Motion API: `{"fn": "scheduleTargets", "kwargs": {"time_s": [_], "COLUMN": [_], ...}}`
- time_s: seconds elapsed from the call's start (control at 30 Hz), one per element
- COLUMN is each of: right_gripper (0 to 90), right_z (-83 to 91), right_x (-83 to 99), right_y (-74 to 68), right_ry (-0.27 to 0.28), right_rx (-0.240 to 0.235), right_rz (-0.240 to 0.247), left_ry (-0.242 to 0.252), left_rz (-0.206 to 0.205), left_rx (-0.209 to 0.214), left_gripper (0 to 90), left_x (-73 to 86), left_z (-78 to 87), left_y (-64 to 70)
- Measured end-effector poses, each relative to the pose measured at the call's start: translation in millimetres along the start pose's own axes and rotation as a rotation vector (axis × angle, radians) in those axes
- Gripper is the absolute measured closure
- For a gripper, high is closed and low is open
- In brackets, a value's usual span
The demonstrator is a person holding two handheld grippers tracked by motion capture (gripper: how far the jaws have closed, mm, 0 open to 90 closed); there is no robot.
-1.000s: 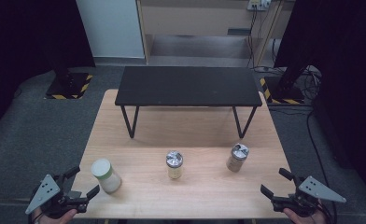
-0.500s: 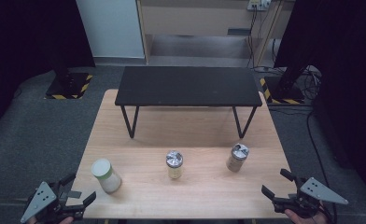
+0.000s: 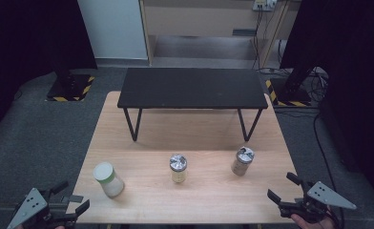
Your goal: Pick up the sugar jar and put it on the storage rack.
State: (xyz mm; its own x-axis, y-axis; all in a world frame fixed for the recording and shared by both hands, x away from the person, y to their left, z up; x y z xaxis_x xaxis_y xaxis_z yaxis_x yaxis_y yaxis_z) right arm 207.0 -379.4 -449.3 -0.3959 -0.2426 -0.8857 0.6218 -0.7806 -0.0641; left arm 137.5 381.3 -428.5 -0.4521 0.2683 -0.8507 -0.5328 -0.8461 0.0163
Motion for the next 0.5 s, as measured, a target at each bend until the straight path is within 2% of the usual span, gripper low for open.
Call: {"fn": "scheduleTargets", "kwargs": {"time_s": [0.1, 0.3, 0.5], "right_gripper": [4.4, 4.4, 4.4], "right_z": [-0.1, 0.6, 0.8], "right_x": [0.3, 0.1, 0.5], "right_y": [0.4, 0.1, 0.3], "right_ry": [0.002, 0.002, 0.004], "right_rx": [0.0, 0.003, -0.001], "right_rz": [0.0, -0.001, -0.003], "left_ry": [-0.024, -0.06, -0.092], "left_rz": [-0.016, -0.023, -0.024], "left_rx": [0.006, 0.025, 0.03], "left_gripper": [2.0, 2.3, 2.9], "left_x": [-9.1, -26.4, -36.3], "left_z": [-0.6, -6.0, -10.3], "left_y": [-2.6, -5.3, -7.2]}}
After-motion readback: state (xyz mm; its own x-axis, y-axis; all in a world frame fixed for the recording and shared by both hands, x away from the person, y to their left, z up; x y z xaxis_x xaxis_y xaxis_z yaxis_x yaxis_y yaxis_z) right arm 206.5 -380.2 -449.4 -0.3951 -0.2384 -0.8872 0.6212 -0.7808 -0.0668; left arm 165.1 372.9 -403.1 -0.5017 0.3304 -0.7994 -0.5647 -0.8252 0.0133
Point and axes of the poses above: each handheld gripper's, and its own axes: z roughly backward along the jaws, x roughly out of its underside, y roughly to its right, the point moved 8 cm from there along -z, roughly forward along the jaws, and after that the axes turned 13 degrees about -y, right-handed, at the moved point
